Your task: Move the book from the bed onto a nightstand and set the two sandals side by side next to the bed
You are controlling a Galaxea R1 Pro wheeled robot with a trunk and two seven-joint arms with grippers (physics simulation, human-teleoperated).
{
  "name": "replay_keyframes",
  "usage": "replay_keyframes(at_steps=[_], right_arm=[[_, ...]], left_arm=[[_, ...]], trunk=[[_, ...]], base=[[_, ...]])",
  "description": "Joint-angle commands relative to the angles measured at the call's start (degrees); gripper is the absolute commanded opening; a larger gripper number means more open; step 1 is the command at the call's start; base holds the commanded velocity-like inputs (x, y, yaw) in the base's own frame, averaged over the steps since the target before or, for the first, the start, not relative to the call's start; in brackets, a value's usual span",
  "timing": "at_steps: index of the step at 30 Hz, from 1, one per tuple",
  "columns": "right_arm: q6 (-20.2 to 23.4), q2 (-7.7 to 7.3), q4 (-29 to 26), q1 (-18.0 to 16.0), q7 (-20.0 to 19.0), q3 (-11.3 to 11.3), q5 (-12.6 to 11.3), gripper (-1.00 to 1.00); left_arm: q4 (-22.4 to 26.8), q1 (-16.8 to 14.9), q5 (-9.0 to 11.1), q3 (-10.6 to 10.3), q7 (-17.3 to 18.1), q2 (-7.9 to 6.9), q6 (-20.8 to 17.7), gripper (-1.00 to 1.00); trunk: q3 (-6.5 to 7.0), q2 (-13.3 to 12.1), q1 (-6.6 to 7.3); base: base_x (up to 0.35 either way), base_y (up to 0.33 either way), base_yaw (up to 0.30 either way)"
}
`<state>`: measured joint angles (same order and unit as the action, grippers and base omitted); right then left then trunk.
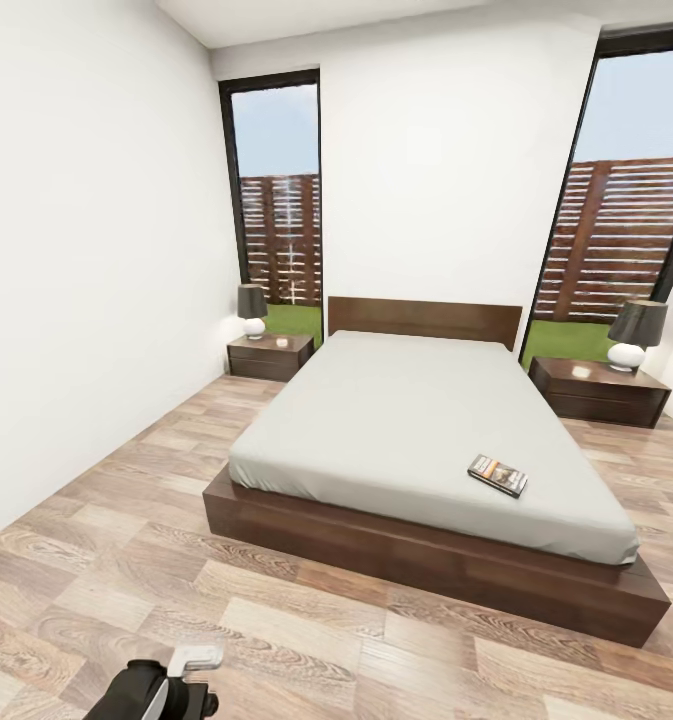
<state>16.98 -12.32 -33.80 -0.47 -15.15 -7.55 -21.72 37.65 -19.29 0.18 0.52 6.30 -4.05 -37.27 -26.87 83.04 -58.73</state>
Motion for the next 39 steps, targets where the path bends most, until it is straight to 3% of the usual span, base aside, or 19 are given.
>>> replay_keyframes(at_steps=[1,5,11,16,39], right_arm=[[0.4,-0.03,-0.1,0.0,-0.2,-0.2,-0.8,1.00],[0.2,-0.07,0.0,0.0,-0.2,-0.3,-1.5,1.00],[0.0,-0.06,0.2,0.0,-0.1,-0.3,-1.5,1.00],[-0.2,-0.03,0.2,0.0,-0.1,-0.3,-1.3,1.00],[-1.5,0.01,0.8,0.0,0.0,-0.3,-1.1,1.00]], left_arm=[[-0.2,0.0,0.0,0.1,0.2,0.00,-0.3,1.00],[-0.7,0.0,0.1,0.6,0.2,0.06,-0.3,1.00],[-0.7,0.0,0.0,3.6,0.2,0.16,-0.1,1.00],[-0.7,0.0,0.0,4.1,0.2,0.24,0.5,1.00],[-0.7,0.0,0.0,4.1,0.2,0.27,0.5,1.00]], trunk=[[-0.06,0.0,0.00],[-0.06,0.0,0.00],[-0.06,0.0,0.00],[-0.06,0.0,0.00],[-4.19,9.3,-5.05]], base=[[0.000,0.000,0.000],[0.000,0.000,0.000],[0.000,0.000,0.000],[0.000,0.000,0.000],[0.000,0.000,0.000]])
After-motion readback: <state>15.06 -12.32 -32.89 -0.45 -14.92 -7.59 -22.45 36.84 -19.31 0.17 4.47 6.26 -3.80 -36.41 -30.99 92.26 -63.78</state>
